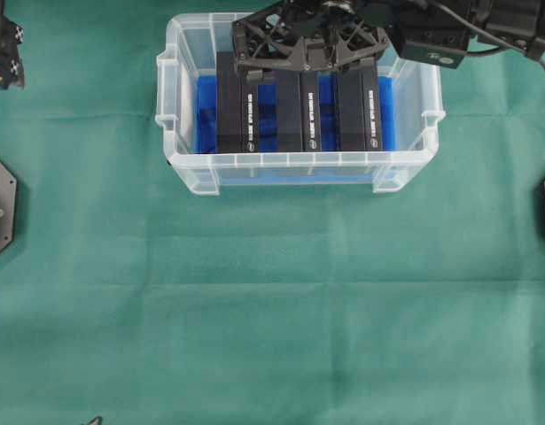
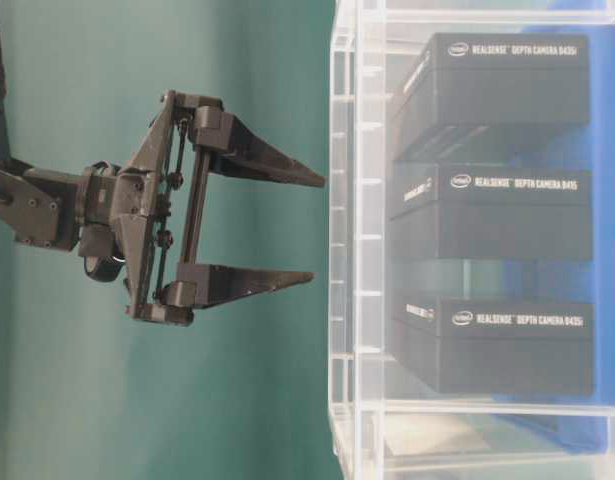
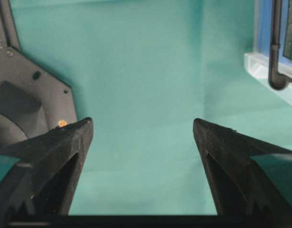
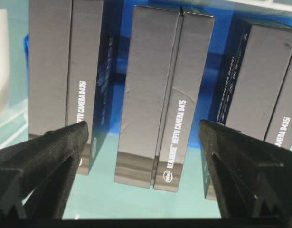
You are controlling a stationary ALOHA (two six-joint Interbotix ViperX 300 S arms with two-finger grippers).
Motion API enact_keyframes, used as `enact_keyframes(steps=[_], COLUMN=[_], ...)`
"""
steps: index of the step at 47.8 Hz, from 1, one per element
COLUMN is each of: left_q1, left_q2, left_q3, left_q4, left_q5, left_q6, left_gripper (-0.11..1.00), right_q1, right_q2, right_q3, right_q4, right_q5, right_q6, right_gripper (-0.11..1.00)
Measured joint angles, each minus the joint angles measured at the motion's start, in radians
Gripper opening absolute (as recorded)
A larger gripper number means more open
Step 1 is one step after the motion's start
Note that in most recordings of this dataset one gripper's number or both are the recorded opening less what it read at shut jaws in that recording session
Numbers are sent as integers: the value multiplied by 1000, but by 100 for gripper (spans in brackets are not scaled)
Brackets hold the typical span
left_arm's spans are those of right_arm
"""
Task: Take out the box from the case.
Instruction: 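Lower the open right gripper around the middle black box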
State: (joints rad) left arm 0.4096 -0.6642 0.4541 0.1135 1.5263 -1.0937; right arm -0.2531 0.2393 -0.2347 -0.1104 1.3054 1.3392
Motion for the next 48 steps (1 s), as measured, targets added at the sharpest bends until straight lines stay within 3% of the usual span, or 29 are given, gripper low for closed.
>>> enact_keyframes(steps=[26, 48], left_q1=[0, 0], left_q2=[0, 0], left_q3=[2, 2], left_q4=[0, 0], left_q5=[-2, -2], left_q6=[0, -2], left_gripper=[86, 86], right_q1=[0, 0], right_q2=[0, 28], right_q3=[3, 46], right_q4=[0, -28], right_q5=[0, -17], right_q6=[0, -2], right_gripper=[94, 94])
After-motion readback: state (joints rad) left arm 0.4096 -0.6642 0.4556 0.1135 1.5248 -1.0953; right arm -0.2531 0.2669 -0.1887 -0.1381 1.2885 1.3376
